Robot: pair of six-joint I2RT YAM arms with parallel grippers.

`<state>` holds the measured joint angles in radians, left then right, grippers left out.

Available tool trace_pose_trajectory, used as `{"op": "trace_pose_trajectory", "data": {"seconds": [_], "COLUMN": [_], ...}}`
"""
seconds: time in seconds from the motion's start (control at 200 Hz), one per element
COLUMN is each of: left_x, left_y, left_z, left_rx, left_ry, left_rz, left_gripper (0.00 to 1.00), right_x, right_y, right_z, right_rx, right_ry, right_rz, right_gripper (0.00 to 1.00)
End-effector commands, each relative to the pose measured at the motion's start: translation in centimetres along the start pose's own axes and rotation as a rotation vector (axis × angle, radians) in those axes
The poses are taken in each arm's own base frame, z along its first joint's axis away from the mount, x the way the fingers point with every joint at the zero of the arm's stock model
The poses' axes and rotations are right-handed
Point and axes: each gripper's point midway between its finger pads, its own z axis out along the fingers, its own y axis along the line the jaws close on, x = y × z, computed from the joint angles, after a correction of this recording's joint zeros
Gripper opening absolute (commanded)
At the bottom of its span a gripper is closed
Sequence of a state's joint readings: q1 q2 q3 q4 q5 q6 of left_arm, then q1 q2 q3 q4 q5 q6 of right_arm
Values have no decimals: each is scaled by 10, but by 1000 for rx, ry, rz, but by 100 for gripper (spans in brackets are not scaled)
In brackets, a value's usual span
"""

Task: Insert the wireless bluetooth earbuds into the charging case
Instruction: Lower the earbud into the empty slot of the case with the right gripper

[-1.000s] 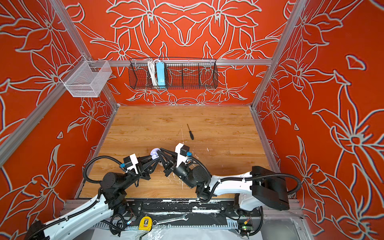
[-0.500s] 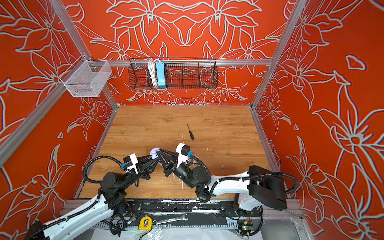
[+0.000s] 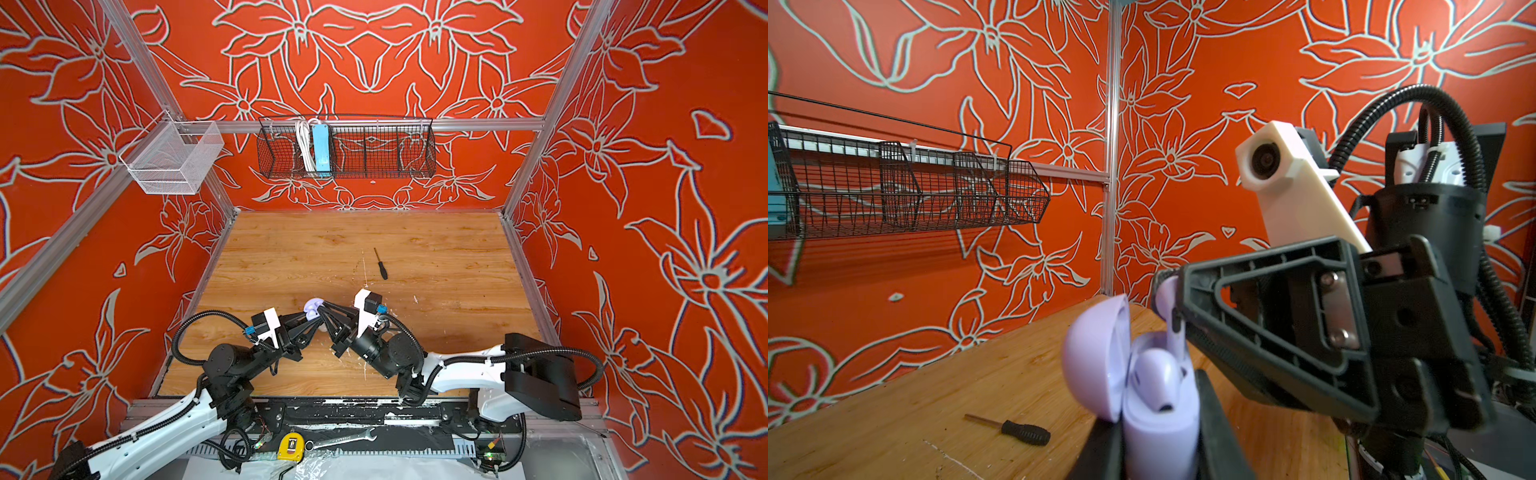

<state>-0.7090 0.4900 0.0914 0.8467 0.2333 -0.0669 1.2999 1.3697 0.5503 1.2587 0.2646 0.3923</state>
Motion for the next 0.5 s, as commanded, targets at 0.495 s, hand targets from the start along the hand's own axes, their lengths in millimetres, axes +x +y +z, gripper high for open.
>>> {"op": "trace_pose_trajectory", "data": {"seconds": [0.495], "left_x": [-29], "left_y": [-5], "left_z": [-1], "left_rx": [16], "left_ry": [-105], "left_rz": [31], "left_gripper": [0], "right_x": [38], "right_y": [-13], "right_z": [-8], "right_rx": [63], "right_ry": [184], "right_rz": [-88], "right_gripper": [29]}}
